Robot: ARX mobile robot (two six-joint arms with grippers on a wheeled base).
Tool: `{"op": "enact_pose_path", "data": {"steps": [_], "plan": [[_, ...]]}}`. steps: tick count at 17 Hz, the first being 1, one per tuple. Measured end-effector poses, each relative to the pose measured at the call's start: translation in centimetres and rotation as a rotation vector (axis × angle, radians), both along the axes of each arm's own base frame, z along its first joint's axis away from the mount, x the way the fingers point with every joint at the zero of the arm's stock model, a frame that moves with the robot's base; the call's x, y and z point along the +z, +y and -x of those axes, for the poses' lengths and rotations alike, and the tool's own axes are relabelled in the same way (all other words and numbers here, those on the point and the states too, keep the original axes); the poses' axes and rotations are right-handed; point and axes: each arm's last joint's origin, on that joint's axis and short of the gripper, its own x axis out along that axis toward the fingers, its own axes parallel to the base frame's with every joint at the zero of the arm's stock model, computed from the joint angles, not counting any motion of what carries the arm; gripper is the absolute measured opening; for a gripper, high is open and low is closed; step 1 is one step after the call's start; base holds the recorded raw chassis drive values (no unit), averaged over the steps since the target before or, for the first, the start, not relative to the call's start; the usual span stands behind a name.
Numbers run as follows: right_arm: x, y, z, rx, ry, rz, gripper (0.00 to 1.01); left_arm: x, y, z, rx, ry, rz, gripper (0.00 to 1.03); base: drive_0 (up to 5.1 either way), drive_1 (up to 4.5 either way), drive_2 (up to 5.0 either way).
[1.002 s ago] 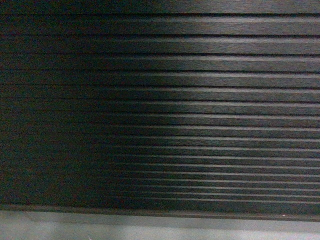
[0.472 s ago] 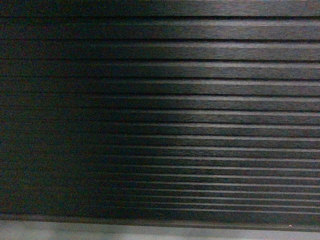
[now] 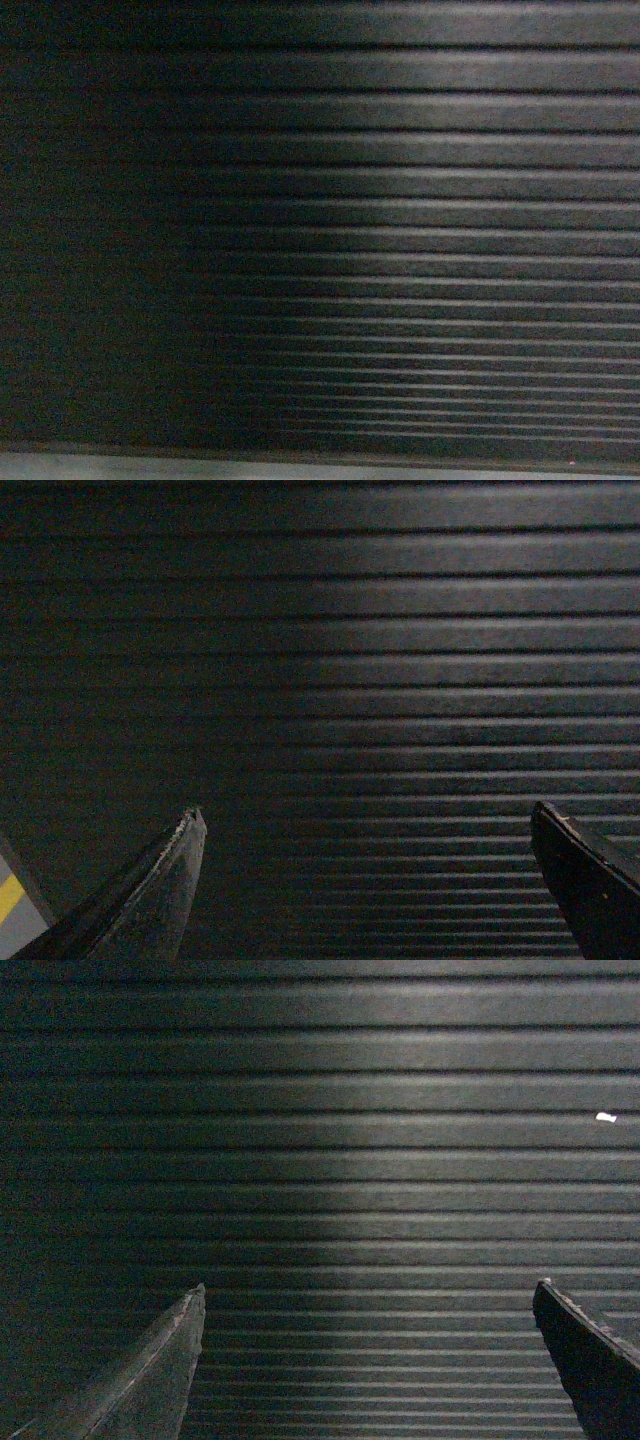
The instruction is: Place dark red mango on scale at checkout
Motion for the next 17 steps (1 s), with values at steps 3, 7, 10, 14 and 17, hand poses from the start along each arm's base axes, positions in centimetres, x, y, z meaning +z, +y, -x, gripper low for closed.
{"op": "enact_pose_path", "data": {"steps": [3,7,10,14,17], "plan": [[0.01,0.0,0.0,0.001,-0.001,0.0,0.98,0.01,0.0,0.0,0.0,-0.002,0.0,0.98,0.0,0.0,0.0],[0.01,0.0,0.0,0.0,-0.002,-0.001,0.98,0.03,0.0,0.0,0.0,-0.003,0.0,0.98,0.0,0.0,0.0],[0.03,0.0,0.0,0.0,-0.003,0.001,0.98,0.02,0.0,0.0,-0.001,-0.002,0.0,0.98,0.0,0.0,0.0],[0.02,0.0,0.0,-0.001,-0.002,-0.001,0.98,0.03,0.0,0.0,-0.001,-0.003,0.0,0.98,0.0,0.0,0.0],[0.02,0.0,0.0,-0.001,-0.002,-0.001,0.98,0.01,0.0,0.0,-0.001,-0.002,0.0,0.98,0.0,0.0,0.0]]}}
